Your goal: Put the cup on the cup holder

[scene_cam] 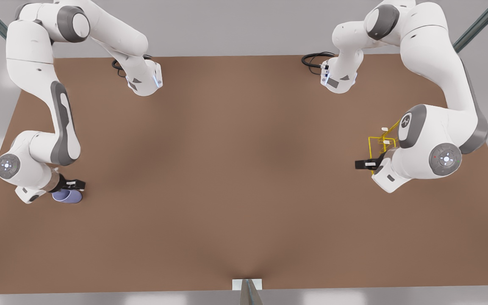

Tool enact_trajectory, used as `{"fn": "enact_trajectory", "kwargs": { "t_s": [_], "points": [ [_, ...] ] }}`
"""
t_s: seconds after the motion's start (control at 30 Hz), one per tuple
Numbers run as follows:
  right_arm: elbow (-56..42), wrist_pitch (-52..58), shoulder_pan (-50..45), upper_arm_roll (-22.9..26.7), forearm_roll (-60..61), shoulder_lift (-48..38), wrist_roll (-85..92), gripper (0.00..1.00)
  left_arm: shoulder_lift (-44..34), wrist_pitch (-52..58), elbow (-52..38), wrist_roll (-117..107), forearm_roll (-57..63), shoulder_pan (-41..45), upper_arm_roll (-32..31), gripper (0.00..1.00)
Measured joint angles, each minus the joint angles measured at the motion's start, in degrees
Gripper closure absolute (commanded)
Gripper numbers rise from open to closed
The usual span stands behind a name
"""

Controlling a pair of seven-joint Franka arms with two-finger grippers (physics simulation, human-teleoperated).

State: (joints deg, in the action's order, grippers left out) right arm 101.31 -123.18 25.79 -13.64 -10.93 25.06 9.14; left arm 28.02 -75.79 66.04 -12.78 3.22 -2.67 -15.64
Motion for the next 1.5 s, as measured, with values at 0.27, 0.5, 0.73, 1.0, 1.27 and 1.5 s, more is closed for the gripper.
{"fn": "enact_trajectory", "kwargs": {
  "t_s": [0.27, 0.5, 0.73, 1.0, 1.27, 1.5],
  "points": [
    [-2.5, -2.2, 2.0, -1.8, -1.0, 3.5, 1.6, 0.0, 0.6, 0.3, 0.0, -2.3, -0.5, 3.7, 0.1, 0.0],
    [-0.9, -4.8, 2.8, -2.5, -0.9, 4.5, 2.5, 0.0, 0.5, 0.4, 0.0, -3.9, -0.5, 3.6, 0.3, 0.0],
    [2.8, -7.9, 7.4, -5.5, -1.2, 3.6, 3.1, 0.0, 0.6, 0.3, -0.1, -4.8, -0.5, 2.7, 0.3, 0.0],
    [3.1, -9.8, 8.4, -5.5, -1.5, 4.8, 3.7, 0.0, 0.6, 0.3, 0.0, -5.7, -0.5, 3.3, 0.3, 0.0],
    [3.2, -11.0, 9.4, -5.5, -2.2, 5.8, 4.1, 0.0, 0.6, 0.3, 0.0, -6.2, -0.4, 3.2, 0.3, 0.0],
    [4.7, -12.3, 10.4, -5.5, -2.6, 7.0, 4.3, 0.0, 0.6, 0.3, 0.0, -6.6, -0.4, 3.3, 0.3, 0.0]
  ]
}}
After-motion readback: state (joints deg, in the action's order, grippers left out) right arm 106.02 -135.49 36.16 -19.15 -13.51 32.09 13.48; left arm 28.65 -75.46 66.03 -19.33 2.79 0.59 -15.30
